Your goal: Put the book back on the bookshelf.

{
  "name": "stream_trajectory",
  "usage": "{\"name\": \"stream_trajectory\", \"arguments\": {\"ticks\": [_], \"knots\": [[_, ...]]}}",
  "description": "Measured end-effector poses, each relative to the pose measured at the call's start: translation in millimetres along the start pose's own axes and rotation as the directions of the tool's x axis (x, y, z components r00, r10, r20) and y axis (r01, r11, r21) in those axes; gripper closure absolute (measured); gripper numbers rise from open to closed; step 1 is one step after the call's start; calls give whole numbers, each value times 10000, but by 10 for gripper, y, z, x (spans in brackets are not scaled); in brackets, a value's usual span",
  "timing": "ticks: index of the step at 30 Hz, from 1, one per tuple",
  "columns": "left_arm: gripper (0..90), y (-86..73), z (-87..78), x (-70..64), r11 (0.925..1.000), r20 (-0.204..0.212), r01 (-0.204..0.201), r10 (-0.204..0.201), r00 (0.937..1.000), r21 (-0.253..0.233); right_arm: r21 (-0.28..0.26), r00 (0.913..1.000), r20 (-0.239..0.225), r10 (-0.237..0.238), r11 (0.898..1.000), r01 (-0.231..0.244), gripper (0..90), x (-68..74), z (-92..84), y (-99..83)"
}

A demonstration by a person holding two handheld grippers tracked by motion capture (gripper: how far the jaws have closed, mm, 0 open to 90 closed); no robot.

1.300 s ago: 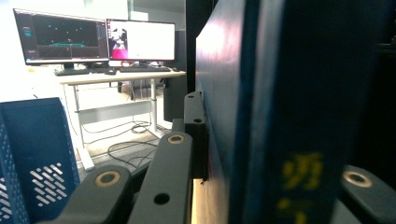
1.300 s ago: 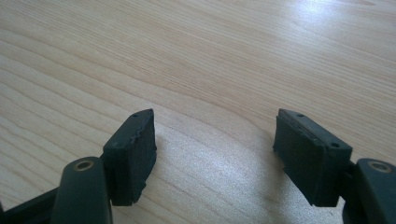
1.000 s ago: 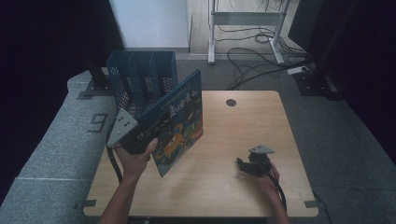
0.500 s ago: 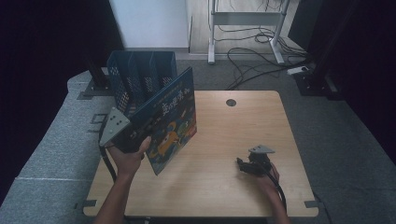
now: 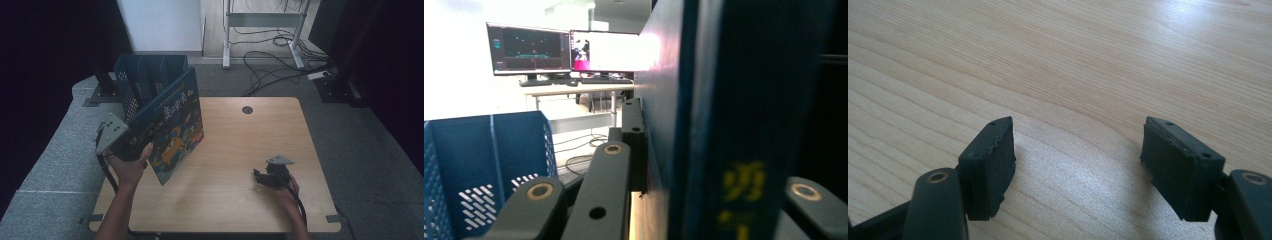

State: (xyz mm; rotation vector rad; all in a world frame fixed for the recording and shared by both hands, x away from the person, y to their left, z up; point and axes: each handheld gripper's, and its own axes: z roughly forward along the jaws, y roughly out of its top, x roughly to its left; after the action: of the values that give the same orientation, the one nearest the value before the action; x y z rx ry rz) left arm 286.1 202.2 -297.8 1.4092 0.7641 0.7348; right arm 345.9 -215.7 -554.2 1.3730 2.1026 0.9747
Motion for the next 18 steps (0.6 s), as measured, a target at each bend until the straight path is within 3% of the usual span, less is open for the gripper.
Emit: {"name": "stream_trajectory", "arguments": {"ticks": [18], "knots": [[825, 50, -180, 197, 10000, -576, -59, 58, 9983, -19, -11, 10000, 7, 14, 10000, -14, 288, 2, 1, -1]]}}
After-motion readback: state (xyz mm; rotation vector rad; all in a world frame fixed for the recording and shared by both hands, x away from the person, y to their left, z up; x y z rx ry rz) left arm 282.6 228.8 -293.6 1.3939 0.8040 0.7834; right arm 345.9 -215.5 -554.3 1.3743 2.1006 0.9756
